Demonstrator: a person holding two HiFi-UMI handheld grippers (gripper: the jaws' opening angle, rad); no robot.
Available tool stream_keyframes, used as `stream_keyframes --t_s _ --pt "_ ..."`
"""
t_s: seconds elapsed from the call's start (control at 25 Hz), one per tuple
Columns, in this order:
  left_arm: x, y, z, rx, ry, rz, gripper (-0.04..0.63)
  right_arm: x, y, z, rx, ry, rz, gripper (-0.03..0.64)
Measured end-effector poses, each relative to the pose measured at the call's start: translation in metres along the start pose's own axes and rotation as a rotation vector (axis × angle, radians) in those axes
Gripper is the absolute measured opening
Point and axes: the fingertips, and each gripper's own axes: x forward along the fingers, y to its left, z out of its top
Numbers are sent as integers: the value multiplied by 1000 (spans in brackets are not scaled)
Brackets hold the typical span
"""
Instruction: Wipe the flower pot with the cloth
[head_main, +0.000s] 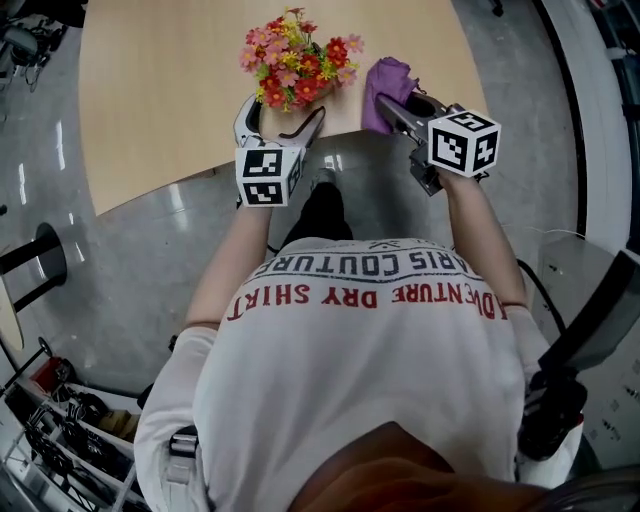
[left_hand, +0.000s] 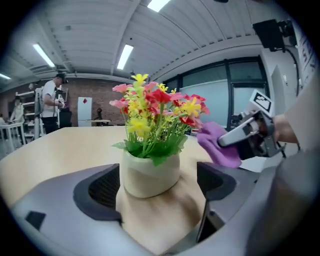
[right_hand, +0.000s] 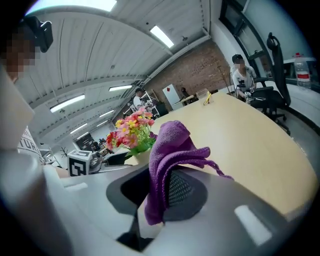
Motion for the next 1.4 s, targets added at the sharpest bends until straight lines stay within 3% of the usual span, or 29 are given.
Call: stream_keyframes --t_s 0.2,0.4,0.52,0.72,0.96,1.4 --pt "33 28 2 -7 20 213 469 -3 2 -6 2 22 -4 41" --pt "52 52 4 -65 17 317 469 -3 -1 -5 18 22 -25 41" --pt "52 53 9 -91 0 343 469 -8 1 -4 14 13 -29 41" --pt "51 47 7 -98 -7 322 469 -10 4 -6 15 0 -21 41" --pt "46 34 9 -53 -1 225 469 -9 1 -3 25 -7 5 41" --pt "8 -10 4 127 -27 -204 468 -3 13 5 25 -11 76 41"
